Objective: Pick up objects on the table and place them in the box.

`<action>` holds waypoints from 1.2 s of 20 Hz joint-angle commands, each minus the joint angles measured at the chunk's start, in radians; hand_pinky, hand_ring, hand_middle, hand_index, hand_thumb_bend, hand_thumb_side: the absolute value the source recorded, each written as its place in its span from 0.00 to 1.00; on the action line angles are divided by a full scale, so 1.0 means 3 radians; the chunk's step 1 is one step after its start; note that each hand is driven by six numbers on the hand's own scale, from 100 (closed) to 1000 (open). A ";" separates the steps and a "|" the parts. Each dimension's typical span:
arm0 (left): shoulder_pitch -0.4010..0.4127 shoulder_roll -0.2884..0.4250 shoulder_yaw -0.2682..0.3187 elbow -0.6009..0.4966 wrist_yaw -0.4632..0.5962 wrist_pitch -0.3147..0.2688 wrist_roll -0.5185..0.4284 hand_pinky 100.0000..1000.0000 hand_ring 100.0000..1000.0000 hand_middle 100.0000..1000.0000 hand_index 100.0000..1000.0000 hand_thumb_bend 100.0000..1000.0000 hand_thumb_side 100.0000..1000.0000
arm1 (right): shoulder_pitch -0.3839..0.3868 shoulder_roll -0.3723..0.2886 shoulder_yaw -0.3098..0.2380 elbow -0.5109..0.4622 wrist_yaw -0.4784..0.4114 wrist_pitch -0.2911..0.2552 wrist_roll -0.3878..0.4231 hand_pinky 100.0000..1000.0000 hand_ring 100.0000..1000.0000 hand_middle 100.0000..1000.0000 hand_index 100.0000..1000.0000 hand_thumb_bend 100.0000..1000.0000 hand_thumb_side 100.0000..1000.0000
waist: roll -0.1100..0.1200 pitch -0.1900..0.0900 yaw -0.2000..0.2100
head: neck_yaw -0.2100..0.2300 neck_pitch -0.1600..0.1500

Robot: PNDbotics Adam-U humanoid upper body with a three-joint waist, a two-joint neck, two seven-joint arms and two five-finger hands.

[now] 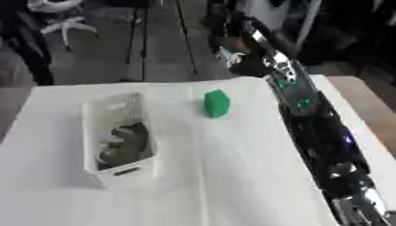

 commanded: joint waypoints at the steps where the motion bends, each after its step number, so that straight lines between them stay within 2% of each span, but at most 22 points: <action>1: -0.0036 0.0087 0.0005 -0.0056 -0.0003 -0.0005 -0.0005 0.38 0.85 0.90 0.88 0.41 1.00 | -0.0073 -0.0052 -0.0014 -0.0028 0.0017 0.0000 0.0002 0.51 0.47 0.46 0.76 0.11 0.39 | 0.0058 -0.0134 0.0001 | -0.0007 -0.0008; 20: -0.0033 0.0087 0.0009 -0.0054 -0.0010 -0.0002 0.0000 0.38 0.85 0.90 0.88 0.42 1.00 | -0.0115 -0.0015 -0.0005 0.0002 0.0066 0.0002 0.0005 0.51 0.47 0.46 0.76 0.11 0.39 | 0.0053 -0.0141 0.0006 | -0.0019 -0.0012; 24: -0.0034 0.0088 0.0006 -0.0052 -0.0012 0.0001 -0.0004 0.38 0.85 0.90 0.88 0.42 1.00 | -0.0168 -0.0011 0.0024 0.0052 0.0195 -0.0030 0.0047 0.54 0.49 0.48 0.78 0.12 0.41 | 0.0048 -0.0146 0.0010 | -0.0023 -0.0004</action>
